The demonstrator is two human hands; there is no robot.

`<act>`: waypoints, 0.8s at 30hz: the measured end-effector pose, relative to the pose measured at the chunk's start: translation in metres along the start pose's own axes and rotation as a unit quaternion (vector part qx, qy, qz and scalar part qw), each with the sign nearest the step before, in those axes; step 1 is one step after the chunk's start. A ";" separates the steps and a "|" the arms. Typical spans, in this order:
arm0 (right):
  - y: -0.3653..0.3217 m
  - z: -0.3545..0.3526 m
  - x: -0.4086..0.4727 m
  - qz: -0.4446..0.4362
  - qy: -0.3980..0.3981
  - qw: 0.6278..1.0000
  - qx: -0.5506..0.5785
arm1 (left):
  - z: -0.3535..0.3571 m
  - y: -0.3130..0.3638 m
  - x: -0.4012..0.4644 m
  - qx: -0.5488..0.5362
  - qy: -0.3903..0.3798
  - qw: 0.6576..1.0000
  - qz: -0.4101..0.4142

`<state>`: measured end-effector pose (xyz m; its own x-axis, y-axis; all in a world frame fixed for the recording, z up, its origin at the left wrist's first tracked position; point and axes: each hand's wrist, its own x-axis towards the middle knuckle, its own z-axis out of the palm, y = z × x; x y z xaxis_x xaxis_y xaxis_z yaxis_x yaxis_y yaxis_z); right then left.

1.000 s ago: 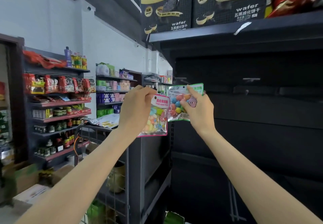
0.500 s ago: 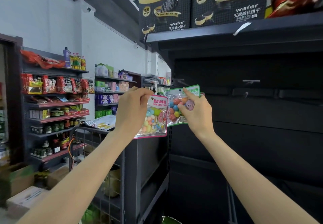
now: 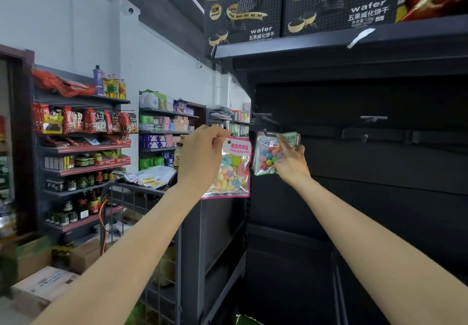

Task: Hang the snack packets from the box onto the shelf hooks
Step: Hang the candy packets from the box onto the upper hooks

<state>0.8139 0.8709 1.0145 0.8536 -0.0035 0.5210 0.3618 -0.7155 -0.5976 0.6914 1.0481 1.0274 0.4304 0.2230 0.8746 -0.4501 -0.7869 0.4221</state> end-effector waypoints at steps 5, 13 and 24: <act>-0.005 0.002 0.018 0.063 -0.063 0.991 -0.101 | 0.002 -0.004 -0.001 -0.017 -0.018 1.000 0.000; -0.029 -0.015 -0.045 -0.082 0.112 0.978 0.158 | 0.002 0.008 -0.003 -0.077 -0.055 0.995 0.017; -0.031 -0.035 -0.076 -0.173 0.067 0.922 0.339 | 0.032 0.038 0.002 -0.178 -0.051 0.982 -0.036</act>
<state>0.7251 0.8685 1.0147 0.6056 0.0253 0.7953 0.7938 -0.0885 -0.6017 0.7002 0.9998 1.0379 0.5393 0.1977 0.8186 -0.6528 -0.5160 0.5546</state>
